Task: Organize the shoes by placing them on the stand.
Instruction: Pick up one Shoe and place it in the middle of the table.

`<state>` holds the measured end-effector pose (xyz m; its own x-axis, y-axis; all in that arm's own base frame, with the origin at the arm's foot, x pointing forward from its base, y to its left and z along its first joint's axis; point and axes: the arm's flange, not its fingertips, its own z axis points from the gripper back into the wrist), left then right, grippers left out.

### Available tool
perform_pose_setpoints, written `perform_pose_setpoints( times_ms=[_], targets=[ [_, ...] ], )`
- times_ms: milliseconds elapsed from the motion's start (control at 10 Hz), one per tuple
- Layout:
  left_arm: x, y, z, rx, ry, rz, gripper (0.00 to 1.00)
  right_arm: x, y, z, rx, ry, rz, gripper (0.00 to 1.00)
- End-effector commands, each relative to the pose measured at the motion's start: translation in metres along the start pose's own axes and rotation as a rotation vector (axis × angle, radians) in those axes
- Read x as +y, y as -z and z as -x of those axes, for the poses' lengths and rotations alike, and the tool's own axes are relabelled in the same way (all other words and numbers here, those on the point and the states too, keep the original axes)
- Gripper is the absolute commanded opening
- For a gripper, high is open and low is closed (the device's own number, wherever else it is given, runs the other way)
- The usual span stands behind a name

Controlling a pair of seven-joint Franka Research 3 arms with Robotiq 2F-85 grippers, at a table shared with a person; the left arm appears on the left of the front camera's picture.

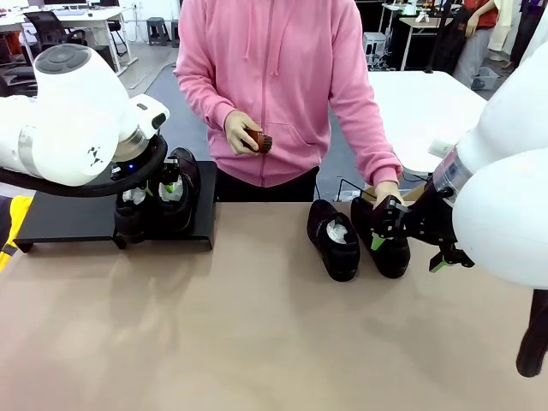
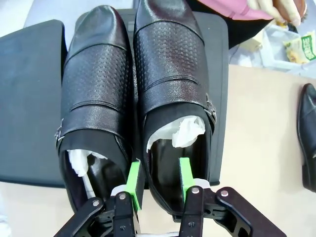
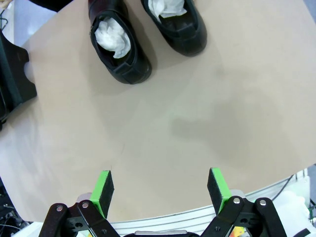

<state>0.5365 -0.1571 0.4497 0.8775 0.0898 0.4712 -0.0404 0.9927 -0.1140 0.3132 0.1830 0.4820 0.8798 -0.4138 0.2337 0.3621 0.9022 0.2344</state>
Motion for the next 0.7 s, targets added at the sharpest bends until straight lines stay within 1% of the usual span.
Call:
perform_pose_setpoints(
  times_ms=[0,100,200,300,400,500,600],
  targets=[
    [-0.002,-0.028,0.015,-0.045,0.009,0.016,0.41,0.001,0.002,-0.003,0.005,-0.017,-0.028,1.00],
    [0.000,-0.063,0.030,-0.130,0.011,0.027,0.41,0.001,0.002,-0.003,0.005,-0.017,-0.028,1.00],
    [0.004,-0.089,0.044,-0.190,0.011,0.038,0.41,0.001,0.002,-0.003,0.005,-0.017,-0.028,1.00],
    [0.006,-0.111,0.058,-0.174,0.015,0.068,0.41,0.001,0.002,-0.003,0.005,-0.017,-0.028,1.00],
    [0.010,-0.126,0.070,-0.128,0.011,0.071,0.41,0.001,0.002,-0.003,0.005,-0.017,-0.028,1.00],
    [0.013,-0.136,0.081,-0.056,0.025,0.087,0.41,0.001,0.002,-0.003,0.005,-0.017,-0.028,1.00],
    [0.012,-0.139,0.096,0.054,0.068,0.107,0.41,0.001,0.002,-0.003,0.005,-0.017,-0.028,1.00]
  ],
)
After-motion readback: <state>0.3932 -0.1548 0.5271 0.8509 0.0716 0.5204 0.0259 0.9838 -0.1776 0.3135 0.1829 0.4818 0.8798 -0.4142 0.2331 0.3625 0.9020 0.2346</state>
